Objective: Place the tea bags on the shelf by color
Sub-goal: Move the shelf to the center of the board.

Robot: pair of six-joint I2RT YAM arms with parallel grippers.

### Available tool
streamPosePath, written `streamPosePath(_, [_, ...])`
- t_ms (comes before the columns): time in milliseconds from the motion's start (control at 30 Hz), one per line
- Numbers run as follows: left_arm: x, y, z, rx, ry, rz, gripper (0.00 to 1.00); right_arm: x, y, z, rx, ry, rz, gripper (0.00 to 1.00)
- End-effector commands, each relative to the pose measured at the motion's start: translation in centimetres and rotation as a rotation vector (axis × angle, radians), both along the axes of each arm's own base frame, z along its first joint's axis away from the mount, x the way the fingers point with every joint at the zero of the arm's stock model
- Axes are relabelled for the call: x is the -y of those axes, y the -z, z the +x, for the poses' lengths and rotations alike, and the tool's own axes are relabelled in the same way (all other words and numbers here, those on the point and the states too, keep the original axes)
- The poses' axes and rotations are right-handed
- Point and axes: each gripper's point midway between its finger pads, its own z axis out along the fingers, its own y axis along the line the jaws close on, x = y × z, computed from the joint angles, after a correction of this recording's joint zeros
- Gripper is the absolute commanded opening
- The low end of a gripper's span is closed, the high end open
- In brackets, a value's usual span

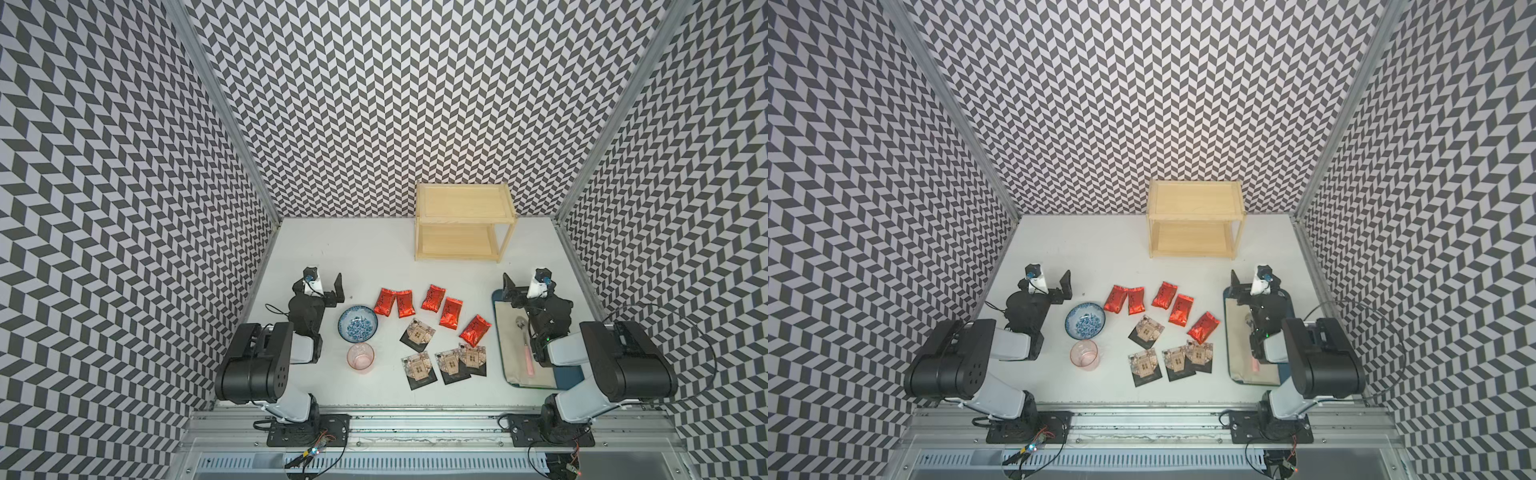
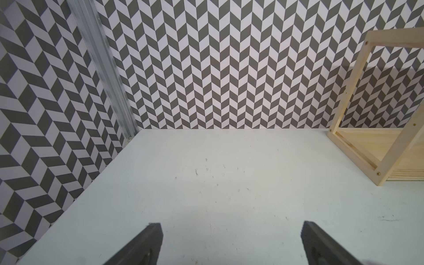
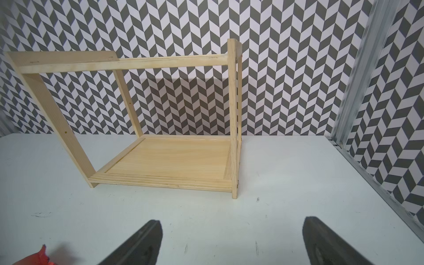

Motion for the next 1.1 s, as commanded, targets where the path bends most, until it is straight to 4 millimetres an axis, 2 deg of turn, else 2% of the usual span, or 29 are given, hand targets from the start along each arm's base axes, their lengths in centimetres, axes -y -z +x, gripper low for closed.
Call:
streamPosePath(0, [0.1,-0.6,-0.2,0.022,0.004,0.007,0.99,0.0,-1.2,0.1,0.047,0.004,-0.007,1.00])
streamPosePath(900, [0.0,-1.0,-0.2,0.035,-0.007,0.009,0.99,0.2,-1.3,0.1,0.050,0.019,-0.002,1.00])
streamPosePath(1000, [-2.8,-1.2,2.0,-0.097,-0.233,-0.023,0.99,2.6,-2.7,-0.4,0.069,0.210,0.021,1.00])
streamPosePath(1067, [-4.7,-1.5,3.2,-0.180,-0.368,-0.063,0.99,2.7,-4.0,-0.3,0.009,0.317,0.037,1.00])
